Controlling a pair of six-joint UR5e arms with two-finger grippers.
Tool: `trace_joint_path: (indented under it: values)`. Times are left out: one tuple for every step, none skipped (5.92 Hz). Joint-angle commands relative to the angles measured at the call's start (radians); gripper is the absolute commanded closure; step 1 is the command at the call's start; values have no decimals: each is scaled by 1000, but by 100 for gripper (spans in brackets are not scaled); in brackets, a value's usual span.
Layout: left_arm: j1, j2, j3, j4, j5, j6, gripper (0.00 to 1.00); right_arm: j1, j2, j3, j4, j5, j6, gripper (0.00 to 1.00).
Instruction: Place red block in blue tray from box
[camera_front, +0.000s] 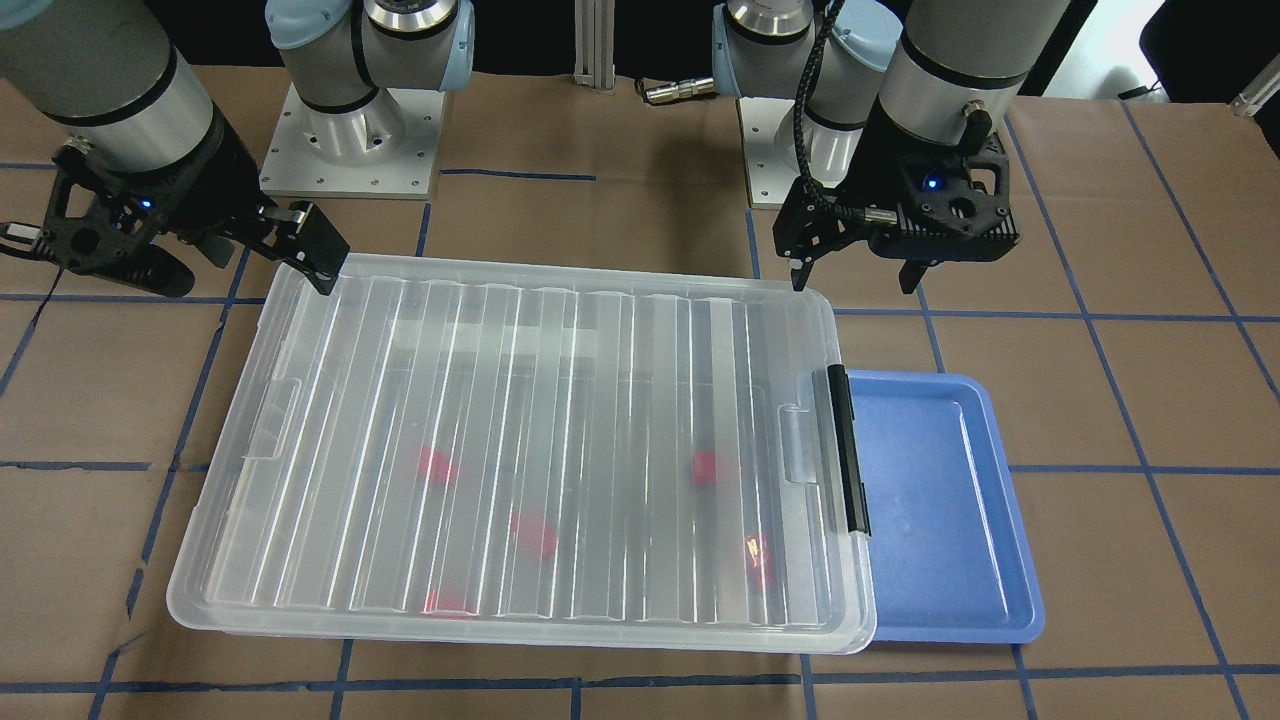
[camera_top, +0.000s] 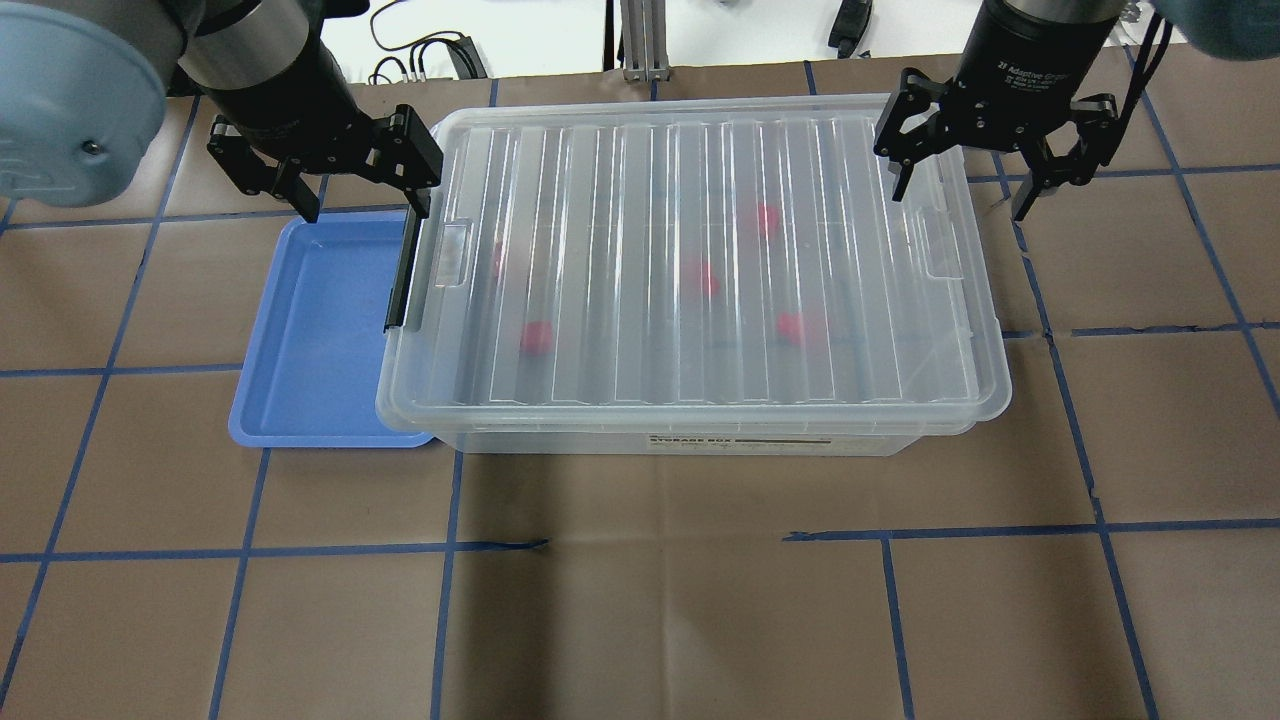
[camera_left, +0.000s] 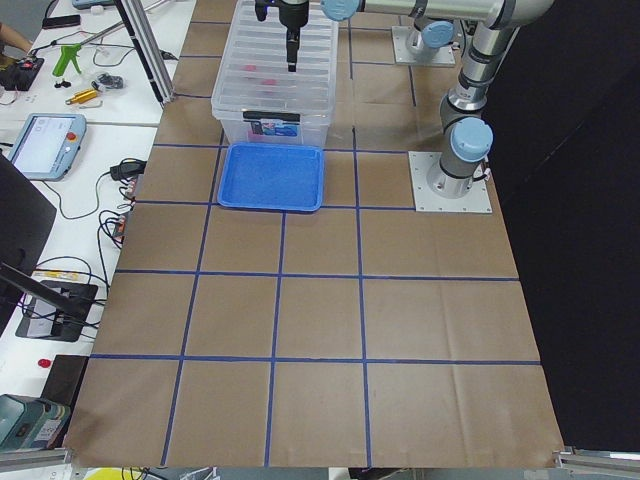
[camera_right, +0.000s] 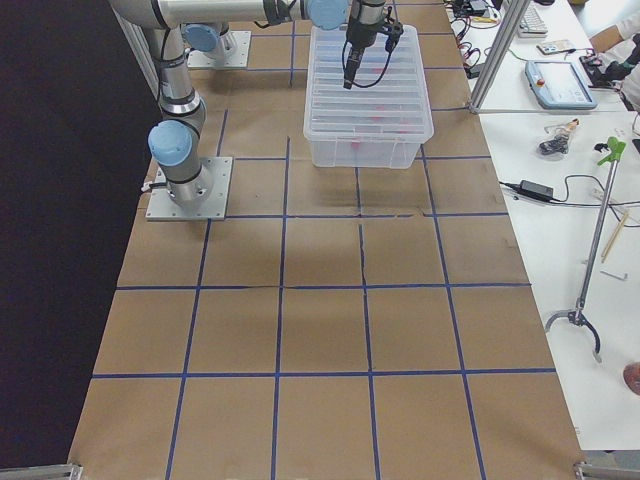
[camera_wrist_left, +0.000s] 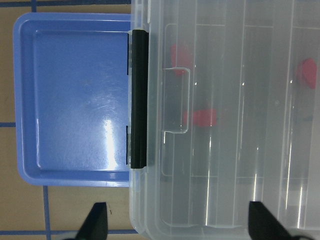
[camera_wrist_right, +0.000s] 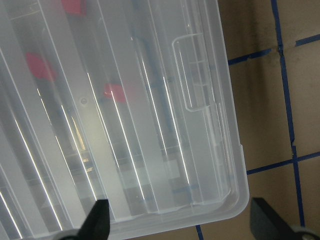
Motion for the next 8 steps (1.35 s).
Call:
trace_joint_path:
  values:
    - [-1, 1, 0, 0, 0, 0, 2, 0, 0, 0, 0, 0, 0, 0]
    - [-1, 1, 0, 0, 0, 0, 2, 1, 1, 2, -2, 0, -5, 0]
    - [-1, 1, 0, 0, 0, 0, 2, -3, 9, 3, -12, -3, -14, 0]
    - [-1, 1, 0, 0, 0, 0, 2, -9, 20, 5, -17, -11, -40, 0]
    - [1, 1, 0, -5, 1, 0, 2, -20, 43, 24, -70, -11, -75, 0]
    - [-1, 1, 0, -5, 2, 0, 2, -49, 50, 61, -107, -9, -119, 0]
    - [-1, 1, 0, -5, 2, 0, 2, -110, 51, 98, -120, -8, -224, 0]
    - [-1, 1, -1, -3, 2, 0, 2, -151, 51, 132, -141, -8, -239, 0]
